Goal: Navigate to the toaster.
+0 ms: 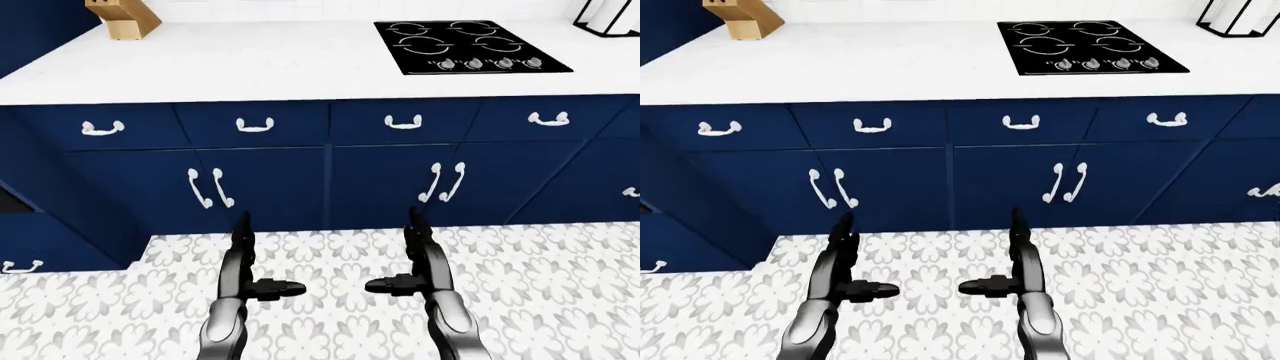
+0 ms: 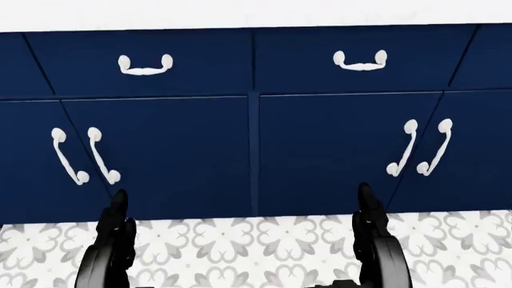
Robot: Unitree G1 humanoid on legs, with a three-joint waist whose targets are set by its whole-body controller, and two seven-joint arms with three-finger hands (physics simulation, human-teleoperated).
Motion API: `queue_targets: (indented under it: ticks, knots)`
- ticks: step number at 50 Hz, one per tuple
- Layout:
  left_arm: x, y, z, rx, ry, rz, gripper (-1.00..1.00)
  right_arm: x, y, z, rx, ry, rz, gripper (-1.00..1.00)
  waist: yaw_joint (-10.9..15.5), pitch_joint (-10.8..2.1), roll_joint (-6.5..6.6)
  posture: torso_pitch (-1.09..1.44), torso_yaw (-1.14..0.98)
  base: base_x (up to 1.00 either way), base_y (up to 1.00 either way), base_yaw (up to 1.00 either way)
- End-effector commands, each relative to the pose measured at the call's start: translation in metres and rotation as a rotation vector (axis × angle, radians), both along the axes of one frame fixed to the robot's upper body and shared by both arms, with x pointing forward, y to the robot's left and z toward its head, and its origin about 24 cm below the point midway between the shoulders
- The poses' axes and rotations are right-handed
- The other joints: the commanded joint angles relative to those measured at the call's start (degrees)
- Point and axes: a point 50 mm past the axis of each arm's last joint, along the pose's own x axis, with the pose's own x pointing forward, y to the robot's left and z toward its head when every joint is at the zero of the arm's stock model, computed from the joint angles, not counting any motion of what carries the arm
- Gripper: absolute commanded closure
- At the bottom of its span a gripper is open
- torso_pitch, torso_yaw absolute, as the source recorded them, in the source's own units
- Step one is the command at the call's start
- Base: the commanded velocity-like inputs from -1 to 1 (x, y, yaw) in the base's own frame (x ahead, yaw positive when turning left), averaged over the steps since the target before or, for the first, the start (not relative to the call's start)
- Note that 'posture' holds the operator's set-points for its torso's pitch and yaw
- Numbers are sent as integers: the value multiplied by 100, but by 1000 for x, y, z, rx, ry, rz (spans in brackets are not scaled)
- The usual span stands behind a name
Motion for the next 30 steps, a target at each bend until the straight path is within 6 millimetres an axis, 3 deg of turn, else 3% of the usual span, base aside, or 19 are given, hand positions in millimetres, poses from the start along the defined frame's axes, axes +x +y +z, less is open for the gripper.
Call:
queue_targets:
  ticks: [1, 3, 4, 5, 7, 8, 25, 26, 28, 30]
  knots:
    - [7, -3, 36, -23, -188, -29, -100, 7, 8, 33, 3, -182, 55, -100, -12, -5, -45, 0, 0, 0, 0, 0]
    - [7, -2, 34, -16, -185, -23, -100, 6, 9, 32, -12, -186, 62, -100, 46, -350, -7, 0, 0, 0, 0, 0]
    - [7, -1, 33, -16, -182, -22, -100, 6, 9, 32, -14, -186, 64, -100, 46, -292, -6, 0, 0, 0, 0, 0]
    - [7, -1, 32, -14, -179, -22, -100, 6, 9, 31, -14, -186, 65, -100, 38, -93, -34, 0, 0, 0, 0, 0]
    - [7, -1, 32, -15, -177, -19, -100, 7, 10, 31, -11, -183, 69, -100, 40, -397, -38, 0, 0, 0, 0, 0]
    - [7, -1, 32, -16, -177, -18, -100, 6, 10, 31, -18, -184, 71, -100, 44, -429, -35, 0, 0, 0, 0, 0]
    - [6, -1, 34, -17, -182, -14, -100, 6, 10, 30, -27, -179, 75, -100, 37, -519, -12, 0, 0, 0, 0, 0]
    - [6, -1, 35, -17, -183, -12, -100, 6, 10, 29, -28, -177, 74, -100, 42, -606, 15, 0, 0, 0, -11, 0]
    - [7, -1, 33, -14, -182, -14, -100, 6, 10, 29, -31, -176, 75, -100, 68, -462, 76, 0, 0, 0, -17, 0]
    - [7, -1, 34, -15, -181, -13, -100, 7, 10, 29, -33, -173, 75, -100, 89, -427, 87, 0, 0, 0, -16, 0]
